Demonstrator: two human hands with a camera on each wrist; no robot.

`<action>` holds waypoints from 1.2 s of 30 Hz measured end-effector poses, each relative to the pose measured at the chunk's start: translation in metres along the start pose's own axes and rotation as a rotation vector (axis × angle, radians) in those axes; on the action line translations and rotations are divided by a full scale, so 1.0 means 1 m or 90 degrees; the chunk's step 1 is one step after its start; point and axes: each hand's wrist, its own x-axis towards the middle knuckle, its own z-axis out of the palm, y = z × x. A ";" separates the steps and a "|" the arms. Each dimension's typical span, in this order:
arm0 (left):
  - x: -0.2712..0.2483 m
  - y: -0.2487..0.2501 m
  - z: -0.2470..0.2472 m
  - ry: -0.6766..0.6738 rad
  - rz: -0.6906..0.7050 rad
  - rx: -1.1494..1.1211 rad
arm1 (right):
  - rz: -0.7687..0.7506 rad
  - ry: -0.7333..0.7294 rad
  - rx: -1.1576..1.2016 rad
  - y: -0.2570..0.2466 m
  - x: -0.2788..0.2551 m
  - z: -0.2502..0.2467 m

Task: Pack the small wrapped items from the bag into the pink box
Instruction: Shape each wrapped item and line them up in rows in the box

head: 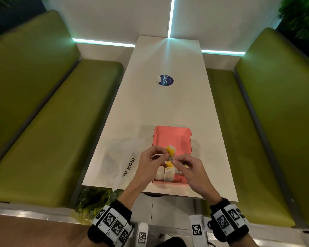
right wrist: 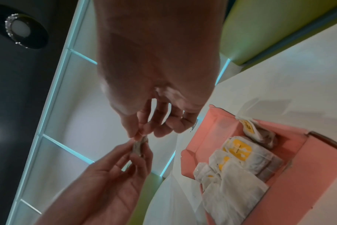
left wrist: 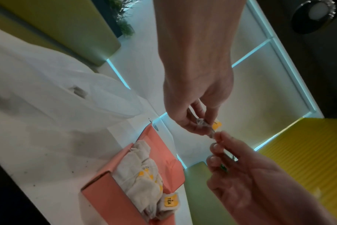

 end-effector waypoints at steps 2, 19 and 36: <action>0.001 0.002 0.000 0.013 -0.025 -0.046 | -0.003 0.007 -0.024 0.003 0.000 -0.001; -0.004 -0.004 0.009 0.064 0.055 0.041 | 0.003 0.032 0.053 0.005 -0.021 0.026; -0.018 -0.016 0.002 -0.037 0.092 0.092 | -0.052 -0.008 -0.209 -0.026 0.009 -0.009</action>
